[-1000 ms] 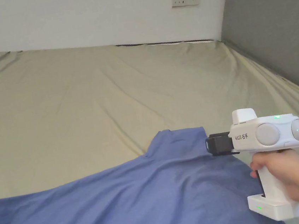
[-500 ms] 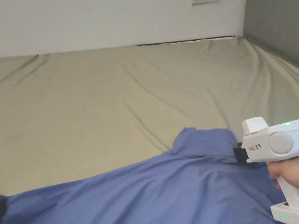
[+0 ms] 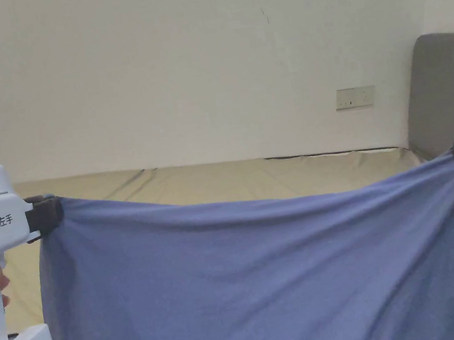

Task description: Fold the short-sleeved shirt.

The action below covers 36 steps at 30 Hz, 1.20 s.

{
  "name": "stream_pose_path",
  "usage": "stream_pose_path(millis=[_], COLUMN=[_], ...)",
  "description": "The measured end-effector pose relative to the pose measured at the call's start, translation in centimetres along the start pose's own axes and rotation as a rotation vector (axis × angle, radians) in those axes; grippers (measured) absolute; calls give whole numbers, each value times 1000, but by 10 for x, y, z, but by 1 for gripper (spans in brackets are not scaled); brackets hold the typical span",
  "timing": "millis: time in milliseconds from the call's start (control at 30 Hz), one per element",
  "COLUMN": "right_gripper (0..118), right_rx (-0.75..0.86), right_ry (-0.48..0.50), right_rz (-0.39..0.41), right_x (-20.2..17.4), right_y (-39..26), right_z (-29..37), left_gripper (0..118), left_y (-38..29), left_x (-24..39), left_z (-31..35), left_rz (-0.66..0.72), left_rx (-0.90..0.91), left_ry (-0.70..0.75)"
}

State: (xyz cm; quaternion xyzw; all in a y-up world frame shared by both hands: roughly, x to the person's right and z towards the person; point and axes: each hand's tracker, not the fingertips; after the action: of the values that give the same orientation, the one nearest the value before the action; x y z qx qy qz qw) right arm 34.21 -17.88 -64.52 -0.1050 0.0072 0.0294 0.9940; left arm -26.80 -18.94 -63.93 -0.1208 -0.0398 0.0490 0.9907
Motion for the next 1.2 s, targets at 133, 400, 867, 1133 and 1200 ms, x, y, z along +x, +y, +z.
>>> stream_pose_path(millis=[133, 400, 867, 1133, 1200], right_gripper=[6, 6, 6, 6, 6], right_rx=[114, 256, 284, 301, 307], right_ry=[-9, -42, -110, -140, -152], right_rz=[-14, 34, 43, 63, 78], right_x=[2, 7, 10, -1, -7], right_y=[66, 143, 205, 242, 247], right_z=[59, 113, 26, -76, -98], left_gripper=[2, 2, 2, 2, 2], left_y=[50, 120, 188, 208, 207], left_x=[5, 14, 17, 12, 11], left_z=[42, 75, -7, -98, -123], left_rz=[-12, -32, -37, -48, -34], left_rx=[93, 203, 209, 209, 208], left_ry=[10, 22, 81, 153, 171])
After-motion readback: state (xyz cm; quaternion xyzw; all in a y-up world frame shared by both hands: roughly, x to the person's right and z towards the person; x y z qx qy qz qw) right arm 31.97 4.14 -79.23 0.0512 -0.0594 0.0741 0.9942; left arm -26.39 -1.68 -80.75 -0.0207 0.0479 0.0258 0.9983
